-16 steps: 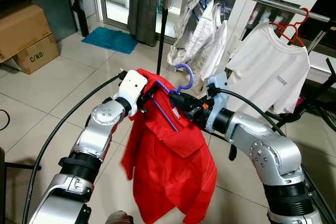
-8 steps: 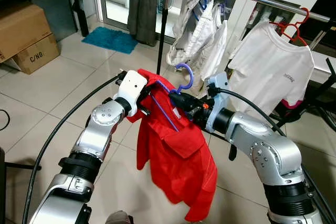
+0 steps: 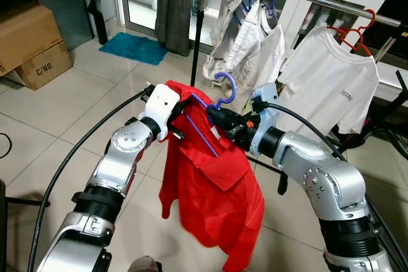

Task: Hang hanger

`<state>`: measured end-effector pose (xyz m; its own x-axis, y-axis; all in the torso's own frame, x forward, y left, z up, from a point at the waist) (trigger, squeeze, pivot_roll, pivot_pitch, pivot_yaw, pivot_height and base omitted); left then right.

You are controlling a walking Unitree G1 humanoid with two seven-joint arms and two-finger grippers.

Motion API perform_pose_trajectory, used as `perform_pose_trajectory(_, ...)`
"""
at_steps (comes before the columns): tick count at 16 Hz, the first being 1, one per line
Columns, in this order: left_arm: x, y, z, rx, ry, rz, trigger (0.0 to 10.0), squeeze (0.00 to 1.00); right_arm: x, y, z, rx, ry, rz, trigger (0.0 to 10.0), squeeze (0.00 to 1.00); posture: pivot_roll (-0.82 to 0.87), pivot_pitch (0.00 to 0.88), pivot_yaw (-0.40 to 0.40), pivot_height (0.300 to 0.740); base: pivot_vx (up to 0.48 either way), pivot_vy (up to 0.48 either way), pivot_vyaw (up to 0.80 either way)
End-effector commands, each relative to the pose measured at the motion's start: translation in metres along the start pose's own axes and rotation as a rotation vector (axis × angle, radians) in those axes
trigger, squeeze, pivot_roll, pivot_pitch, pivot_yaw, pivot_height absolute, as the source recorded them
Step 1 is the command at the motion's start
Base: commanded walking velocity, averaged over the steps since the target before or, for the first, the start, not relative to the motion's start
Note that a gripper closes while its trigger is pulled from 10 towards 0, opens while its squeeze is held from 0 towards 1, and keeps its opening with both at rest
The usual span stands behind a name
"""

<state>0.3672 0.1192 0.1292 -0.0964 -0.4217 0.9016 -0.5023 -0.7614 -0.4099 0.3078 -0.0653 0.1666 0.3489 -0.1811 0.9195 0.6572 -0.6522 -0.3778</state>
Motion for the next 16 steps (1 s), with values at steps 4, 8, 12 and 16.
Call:
perform_pose_trajectory(4, 0.009, 0.01, 0.001, -0.036, 0.008, 0.116, 0.0, 0.0, -0.006, 0.025, 0.002, -0.176, -0.078, -0.071, 10.0, 0.0, 0.02, 0.0, -0.108, 0.74, 0.0, 0.0, 0.0)
perform_pose_trajectory(8, 0.015, 0.008, 0.001, -0.038, 0.014, 0.183, 0.0, 0.0, -0.013, 0.029, 0.005, -0.219, -0.115, -0.074, 10.0, 0.0, 0.02, 0.0, -0.108, 0.74, 0.0, 0.0, 0.0)
perform_pose_trajectory(12, 0.025, 0.022, -0.001, -0.121, 0.062, 0.231, 0.0, 0.0, -0.015, 0.031, 0.006, -0.235, -0.122, -0.083, 10.0, 0.0, 0.02, 0.0, -0.108, 0.74, 0.0, 0.0, 0.0)
perform_pose_trajectory(16, 0.028, 0.026, -0.006, -0.141, 0.065, 0.259, 0.0, 0.0, -0.014, 0.037, 0.005, -0.269, -0.11, -0.073, 10.0, 0.0, 0.02, 0.0, -0.107, 0.74, 0.0, 0.0, 0.0)
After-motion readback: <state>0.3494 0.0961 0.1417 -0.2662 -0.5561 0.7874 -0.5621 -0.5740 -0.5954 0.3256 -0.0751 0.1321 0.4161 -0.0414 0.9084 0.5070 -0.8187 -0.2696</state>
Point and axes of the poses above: a point about 5 cm out from each wrist's last joint towards the gripper, its own z axis pointing out of the wrist towards the gripper, its own x axis along the axis of the wrist's last joint, y = z × x, the point moved 3 cm from there along z, pointing out of the wrist towards the gripper, and after that the axes turned 6 degrees about z, right-handed, at the moved point
